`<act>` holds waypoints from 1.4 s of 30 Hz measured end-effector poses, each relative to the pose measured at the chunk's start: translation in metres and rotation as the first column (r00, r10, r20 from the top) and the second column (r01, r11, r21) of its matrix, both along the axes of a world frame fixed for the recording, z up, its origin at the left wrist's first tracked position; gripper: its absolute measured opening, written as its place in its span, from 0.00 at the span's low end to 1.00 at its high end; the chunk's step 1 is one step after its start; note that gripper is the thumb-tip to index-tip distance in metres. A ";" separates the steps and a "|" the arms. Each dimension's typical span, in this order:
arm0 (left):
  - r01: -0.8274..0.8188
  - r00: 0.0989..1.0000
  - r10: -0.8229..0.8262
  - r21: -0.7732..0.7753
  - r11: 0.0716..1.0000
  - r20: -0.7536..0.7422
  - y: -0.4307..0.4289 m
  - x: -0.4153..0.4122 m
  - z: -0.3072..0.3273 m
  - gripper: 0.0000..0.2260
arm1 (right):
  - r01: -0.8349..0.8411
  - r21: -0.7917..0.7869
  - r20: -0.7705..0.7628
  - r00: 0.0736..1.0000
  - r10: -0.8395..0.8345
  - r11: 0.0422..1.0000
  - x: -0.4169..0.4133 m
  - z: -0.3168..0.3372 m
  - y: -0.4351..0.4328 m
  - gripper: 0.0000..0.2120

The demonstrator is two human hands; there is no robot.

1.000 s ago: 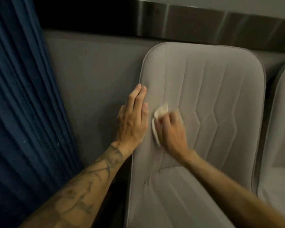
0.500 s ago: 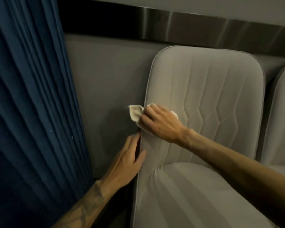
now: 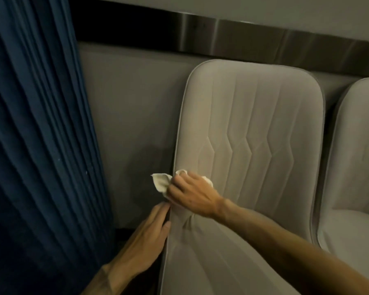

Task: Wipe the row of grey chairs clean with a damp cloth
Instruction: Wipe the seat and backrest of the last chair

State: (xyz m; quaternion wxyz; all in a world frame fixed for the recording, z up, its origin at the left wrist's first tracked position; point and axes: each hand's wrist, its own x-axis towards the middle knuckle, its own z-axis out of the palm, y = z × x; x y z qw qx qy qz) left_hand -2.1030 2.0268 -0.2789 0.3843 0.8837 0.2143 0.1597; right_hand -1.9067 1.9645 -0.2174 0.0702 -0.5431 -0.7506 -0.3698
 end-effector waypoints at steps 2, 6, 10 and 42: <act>0.036 0.999 -0.036 -0.007 0.999 -0.038 -0.003 -0.005 -0.003 0.25 | 0.048 0.099 -0.075 0.996 -0.041 0.994 0.006 0.018 0.011 0.12; 0.029 0.999 -0.031 -0.070 0.997 -0.033 -0.011 -0.008 -0.009 0.24 | 0.265 0.187 -0.315 0.928 -0.198 0.946 -0.001 0.035 0.024 0.11; 0.022 0.999 -0.025 -0.080 0.997 -0.034 -0.016 -0.015 -0.018 0.21 | 0.189 -0.051 -0.482 0.855 -0.190 0.981 -0.032 -0.033 -0.028 0.13; -0.101 0.995 0.100 0.113 0.988 0.014 -0.031 -0.009 -0.064 0.30 | 0.600 -0.524 -0.502 0.356 -0.788 0.605 0.040 -0.097 -0.083 0.17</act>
